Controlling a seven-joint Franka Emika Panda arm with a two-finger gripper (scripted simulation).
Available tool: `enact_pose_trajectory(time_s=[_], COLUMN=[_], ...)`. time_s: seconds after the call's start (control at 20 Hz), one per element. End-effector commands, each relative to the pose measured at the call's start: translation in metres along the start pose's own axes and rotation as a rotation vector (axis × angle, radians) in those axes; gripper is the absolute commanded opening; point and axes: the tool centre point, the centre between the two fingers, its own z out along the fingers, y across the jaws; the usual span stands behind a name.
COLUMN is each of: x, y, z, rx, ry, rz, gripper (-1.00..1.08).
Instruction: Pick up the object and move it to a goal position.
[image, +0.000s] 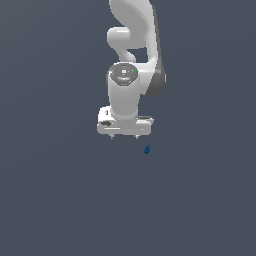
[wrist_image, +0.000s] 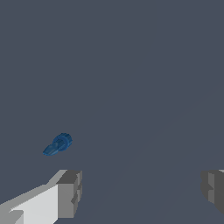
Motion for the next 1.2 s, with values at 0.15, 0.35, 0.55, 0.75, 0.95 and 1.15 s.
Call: enact_pose_trajectory(time_s=[0.15,0.35,0.55,0.75,0.95,1.15], x=[0.001,0.005,0.006,0.006,0.005,0.003], y=[0.001,0.004,0.006,0.002,-0.01,-0.031], z=[0.001,0.003,0.003,0.005,0.012,0.023], rx=[0.002,0.009,0.011,0.01,0.01,0.01], ry=[0.0,0.001,0.001,0.003,0.008,0.016], rz=[-0.002,-0.012,-0.015,-0.012,-0.003,0.012], gripper=[1.0,1.0,1.0,1.0,1.0,1.0])
